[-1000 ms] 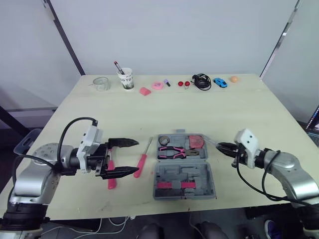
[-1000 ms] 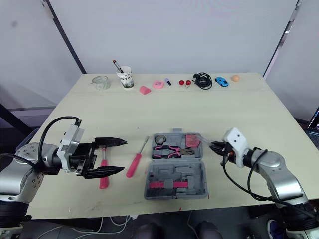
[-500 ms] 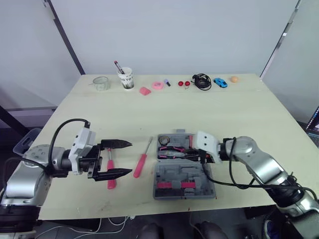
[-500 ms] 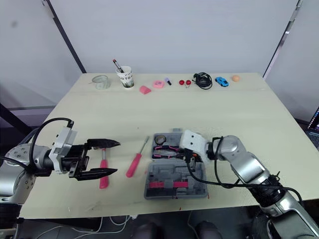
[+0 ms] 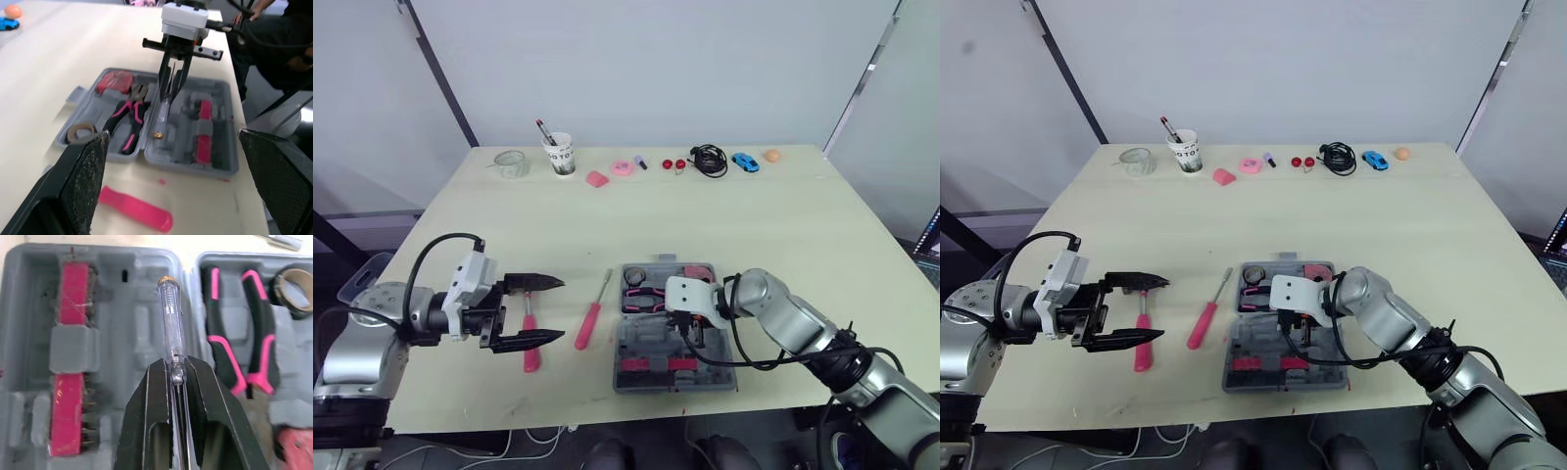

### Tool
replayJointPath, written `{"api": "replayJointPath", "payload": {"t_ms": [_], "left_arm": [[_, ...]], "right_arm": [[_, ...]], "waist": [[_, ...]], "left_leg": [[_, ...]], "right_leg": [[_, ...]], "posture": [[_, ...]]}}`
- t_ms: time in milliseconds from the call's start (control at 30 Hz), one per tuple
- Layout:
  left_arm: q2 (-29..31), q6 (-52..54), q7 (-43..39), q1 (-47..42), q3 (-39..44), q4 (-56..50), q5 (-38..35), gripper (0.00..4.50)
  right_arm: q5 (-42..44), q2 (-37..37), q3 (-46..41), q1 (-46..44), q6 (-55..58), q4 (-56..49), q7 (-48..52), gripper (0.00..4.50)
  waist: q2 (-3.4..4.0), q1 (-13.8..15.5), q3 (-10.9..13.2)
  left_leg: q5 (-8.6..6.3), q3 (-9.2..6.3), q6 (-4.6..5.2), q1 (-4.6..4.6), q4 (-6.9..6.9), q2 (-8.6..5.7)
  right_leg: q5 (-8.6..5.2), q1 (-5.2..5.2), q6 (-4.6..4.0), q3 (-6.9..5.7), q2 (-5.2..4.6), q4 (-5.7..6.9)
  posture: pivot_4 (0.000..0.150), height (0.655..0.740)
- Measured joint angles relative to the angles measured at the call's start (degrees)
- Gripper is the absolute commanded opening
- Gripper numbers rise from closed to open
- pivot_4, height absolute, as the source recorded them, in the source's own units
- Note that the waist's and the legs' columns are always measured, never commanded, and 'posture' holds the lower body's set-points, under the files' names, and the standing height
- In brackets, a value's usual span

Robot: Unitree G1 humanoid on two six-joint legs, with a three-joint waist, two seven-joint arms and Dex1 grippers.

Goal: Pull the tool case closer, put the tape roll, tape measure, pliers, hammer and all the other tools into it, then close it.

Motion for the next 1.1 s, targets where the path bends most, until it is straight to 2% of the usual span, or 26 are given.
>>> {"api": "replayJointPath", "payload": {"t_ms": [867,933,1100], "left_arm": [[-0.1,-2.2,-0.5,2.8,-1.6,-1.7,0.8,4.5],[-0.1,-2.2,-0.4,2.9,-1.6,-1.8,0.8,4.5],[-0.1,-2.1,-0.3,2.9,-1.6,-1.8,0.8,4.5]], "right_arm": [[-5.0,4.8,1.5,0.8,-5.2,7.2,-1.1,0.06],[-5.0,4.8,1.5,0.9,-5.4,7.2,-1.0,0.94],[-4.6,5.4,1.4,1.3,-6.7,7.2,-0.8,2.76]], "waist": [[-0.02,-0.1,0.0],[-0.03,-0.1,0.0],[-0.02,-0.1,0.0]], "left_leg": [[0.0,0.04,0.0,0.04,0.0,0.02],[0.0,0.04,0.0,0.04,0.0,0.02],[0.0,0.04,0.0,0.04,0.01,0.02]], "right_leg": [[0.0,-0.01,0.0,0.02,-0.01,0.07],[0.0,-0.01,0.0,0.02,-0.01,0.08],[0.0,-0.01,0.0,0.02,-0.01,0.09]], "posture": [[0.15,0.74],[0.15,0.74],[0.15,0.74]]}}
